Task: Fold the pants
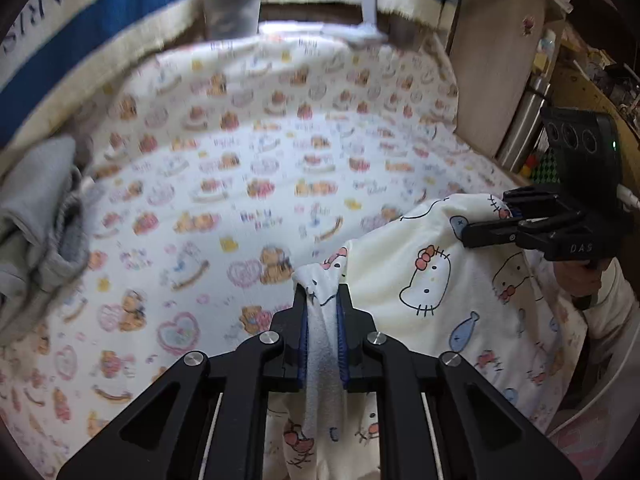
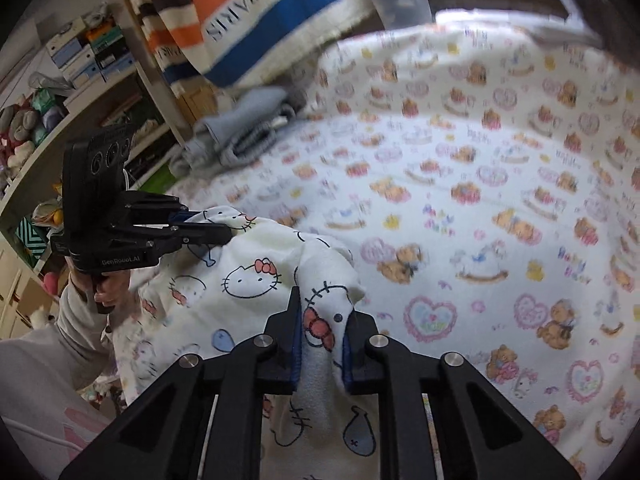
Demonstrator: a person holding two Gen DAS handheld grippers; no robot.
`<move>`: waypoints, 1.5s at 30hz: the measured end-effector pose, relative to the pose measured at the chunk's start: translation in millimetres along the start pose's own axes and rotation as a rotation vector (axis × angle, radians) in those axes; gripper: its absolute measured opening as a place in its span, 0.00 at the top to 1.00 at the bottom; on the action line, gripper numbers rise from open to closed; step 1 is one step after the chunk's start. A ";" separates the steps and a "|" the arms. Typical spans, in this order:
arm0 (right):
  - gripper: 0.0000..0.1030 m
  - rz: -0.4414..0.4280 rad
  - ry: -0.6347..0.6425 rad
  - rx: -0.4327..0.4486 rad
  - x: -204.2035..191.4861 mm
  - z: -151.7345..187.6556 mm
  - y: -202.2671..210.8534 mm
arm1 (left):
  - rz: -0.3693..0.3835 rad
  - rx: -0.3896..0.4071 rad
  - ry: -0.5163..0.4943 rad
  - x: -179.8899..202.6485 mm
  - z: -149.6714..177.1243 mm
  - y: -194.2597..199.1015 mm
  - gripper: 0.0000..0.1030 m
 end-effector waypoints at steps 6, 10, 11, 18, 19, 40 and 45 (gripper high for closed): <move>0.85 0.095 0.091 0.098 -34.2 -11.0 32.4 | -0.037 0.094 -0.026 10.7 -5.7 39.3 0.90; 0.85 0.154 0.157 0.158 -59.6 -17.3 51.9 | -0.062 0.154 -0.027 17.0 -8.3 58.4 0.90; 0.85 0.168 0.167 0.168 -65.4 -18.4 55.5 | -0.065 0.164 -0.025 18.1 -8.8 61.9 0.90; 0.85 0.244 0.135 0.173 -67.7 -24.9 51.3 | -0.116 0.191 -0.026 19.4 -17.3 60.6 0.90; 0.85 0.244 0.123 0.172 -64.4 -25.3 49.2 | -0.117 0.190 -0.023 18.7 -18.8 59.1 0.90; 0.41 0.431 0.038 0.145 -11.2 -27.3 16.0 | -0.170 0.114 0.068 0.7 5.4 26.5 0.94; 0.41 0.354 -0.009 0.164 -44.5 -9.2 53.4 | -0.142 0.140 0.055 32.6 30.7 41.3 0.87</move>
Point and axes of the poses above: each gripper's, at about its wrist camera, not at the fingertips, and y roughly against the way its jaws point, x to its right, z to its underside, the point moved 1 cm from there along -y, roughly the way its jaws point, and after that the axes turned 3 degrees about y, right-handed, at the moved point
